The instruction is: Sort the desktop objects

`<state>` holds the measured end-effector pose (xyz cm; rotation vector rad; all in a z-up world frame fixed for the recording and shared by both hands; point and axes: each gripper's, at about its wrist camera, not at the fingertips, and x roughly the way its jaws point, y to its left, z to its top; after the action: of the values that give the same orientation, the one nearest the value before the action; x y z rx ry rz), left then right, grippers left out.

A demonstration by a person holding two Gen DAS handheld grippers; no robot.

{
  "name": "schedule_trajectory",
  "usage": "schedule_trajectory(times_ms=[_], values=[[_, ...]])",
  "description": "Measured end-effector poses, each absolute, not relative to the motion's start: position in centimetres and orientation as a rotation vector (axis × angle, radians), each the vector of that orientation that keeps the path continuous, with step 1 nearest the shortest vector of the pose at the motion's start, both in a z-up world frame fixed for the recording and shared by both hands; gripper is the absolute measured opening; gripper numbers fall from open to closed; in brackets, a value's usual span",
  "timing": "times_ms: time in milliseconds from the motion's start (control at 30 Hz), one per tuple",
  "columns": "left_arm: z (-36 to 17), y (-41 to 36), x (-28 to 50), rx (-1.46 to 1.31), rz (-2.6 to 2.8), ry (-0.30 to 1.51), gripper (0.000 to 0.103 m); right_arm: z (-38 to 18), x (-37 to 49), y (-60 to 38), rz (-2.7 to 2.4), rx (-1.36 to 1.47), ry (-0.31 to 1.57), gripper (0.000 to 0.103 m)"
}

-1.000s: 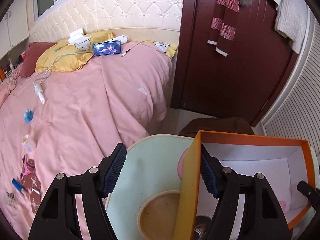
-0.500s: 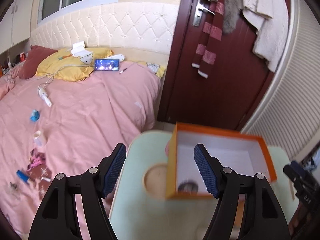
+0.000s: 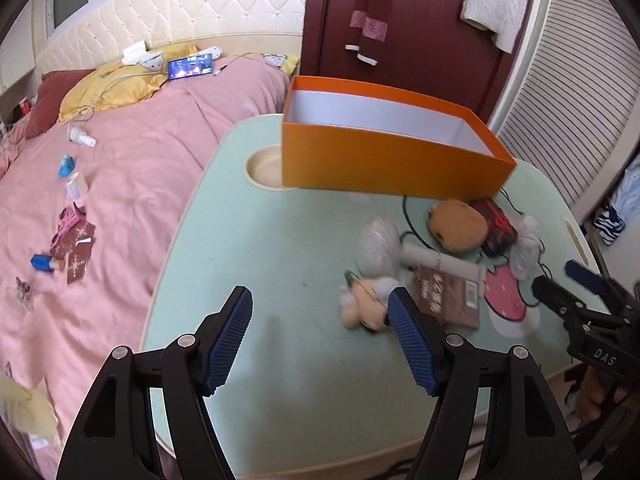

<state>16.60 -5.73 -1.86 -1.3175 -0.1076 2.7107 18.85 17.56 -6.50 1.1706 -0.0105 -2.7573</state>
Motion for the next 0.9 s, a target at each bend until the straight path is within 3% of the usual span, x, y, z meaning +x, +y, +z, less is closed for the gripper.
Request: schedule_trajectory(times_ms=[67, 367, 500, 567, 700, 800, 900], values=[[-1.7, -5.1, 17.0, -1.299, 2.707, -0.080, 0.071, -7.2, 19.1, 18.0, -2.718, 1.223, -0.101, 0.092], [-3.3, -3.3, 15.3, -1.345, 2.672, -0.078, 0.071, -9.0, 19.5, 16.9, -2.762, 1.293, 0.093, 0.093], [-3.6, -3.6, 14.4, -1.342, 2.712, -0.094, 0.071, -9.2, 19.4, 16.7, -2.752, 1.294, 0.098, 0.096], [-4.4, -3.7, 13.9, -1.393, 2.700, -0.075, 0.063, -9.2, 19.3, 16.8, -2.755, 1.295, 0.093, 0.097], [-4.8, -4.2, 14.0, -1.347, 2.723, -0.078, 0.064, -9.3, 19.1, 16.8, -2.761, 1.296, 0.091, 0.097], [-5.3, -5.0, 14.4, -1.290, 2.789, -0.090, 0.073, -9.3, 19.2, 16.9, -2.765, 1.291, 0.091, 0.101], [-5.8, -5.8, 15.0, -1.235, 2.864, -0.111, 0.089, -9.5, 19.2, 17.1, -2.779, 1.280, 0.086, 0.102]])
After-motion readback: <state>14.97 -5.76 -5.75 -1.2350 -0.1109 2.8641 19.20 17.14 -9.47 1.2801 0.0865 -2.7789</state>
